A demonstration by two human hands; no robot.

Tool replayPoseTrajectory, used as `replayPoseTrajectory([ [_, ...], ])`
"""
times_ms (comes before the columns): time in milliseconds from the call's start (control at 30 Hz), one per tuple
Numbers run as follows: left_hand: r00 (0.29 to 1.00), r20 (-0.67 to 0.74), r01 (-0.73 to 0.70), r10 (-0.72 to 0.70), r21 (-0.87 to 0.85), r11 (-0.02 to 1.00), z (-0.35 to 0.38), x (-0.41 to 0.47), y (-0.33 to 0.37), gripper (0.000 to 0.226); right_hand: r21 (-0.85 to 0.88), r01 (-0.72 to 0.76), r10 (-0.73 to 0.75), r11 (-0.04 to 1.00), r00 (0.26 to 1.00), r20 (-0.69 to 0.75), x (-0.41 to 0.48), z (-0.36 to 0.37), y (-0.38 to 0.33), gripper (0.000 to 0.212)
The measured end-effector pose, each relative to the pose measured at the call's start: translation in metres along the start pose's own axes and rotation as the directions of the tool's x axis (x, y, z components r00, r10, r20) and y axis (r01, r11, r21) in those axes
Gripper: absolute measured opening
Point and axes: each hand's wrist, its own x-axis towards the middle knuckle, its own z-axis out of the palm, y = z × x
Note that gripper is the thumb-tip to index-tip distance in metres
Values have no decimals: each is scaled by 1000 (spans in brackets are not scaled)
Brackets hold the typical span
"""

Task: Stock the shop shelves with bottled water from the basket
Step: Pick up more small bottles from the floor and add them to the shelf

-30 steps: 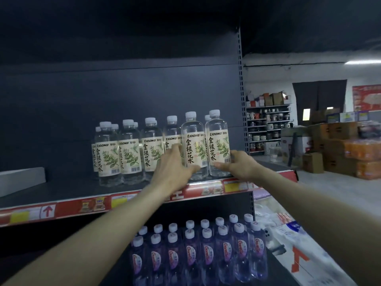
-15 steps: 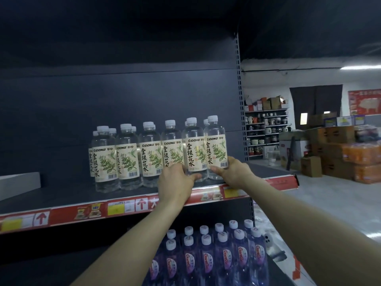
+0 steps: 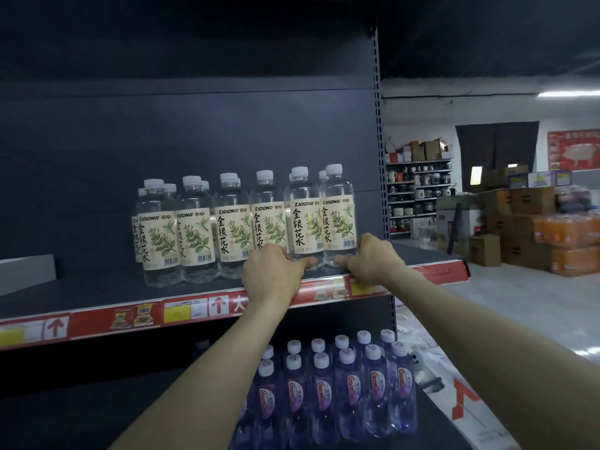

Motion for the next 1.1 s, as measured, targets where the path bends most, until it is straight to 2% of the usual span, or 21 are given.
replayPoseTrajectory([
  [133,1000,-14,-11,11,11,1000,1,-3,1,56,-27,-19,19,999,1000,-9,-3,3,-2,53],
  [333,1000,-2,-19,19,-5,1000,2,2,-7,46,-82,46,-42,996,998,43,-7,0,-4,52],
  [500,999,-40,-18,17,-12,1000,6,3,-6,41,-159,22,-26,987,999,-26,-10,6,-4,52],
  [733,999,-37,31,-31,2,1000,5,2,-3,39,-188,-15,13,982,1000,-14,-8,7,-6,51],
  [800,1000,-2,18,-18,-9,1000,2,0,-3,37,-197,-40,41,980,999,3,-11,4,-9,57],
  [933,982,191,35,3,-194,980,-13,6,-5,23,-26,-79,79,997,997,20,-21,0,-22,83],
  [1000,967,253,48,34,-312,949,-27,13,-9,10,-4,-58,58,998,998,20,-35,0,-34,94],
  [1100,973,218,19,78,-410,912,-54,12,-17,14,-48,30,-34,998,995,-91,-63,-3,-58,83],
])
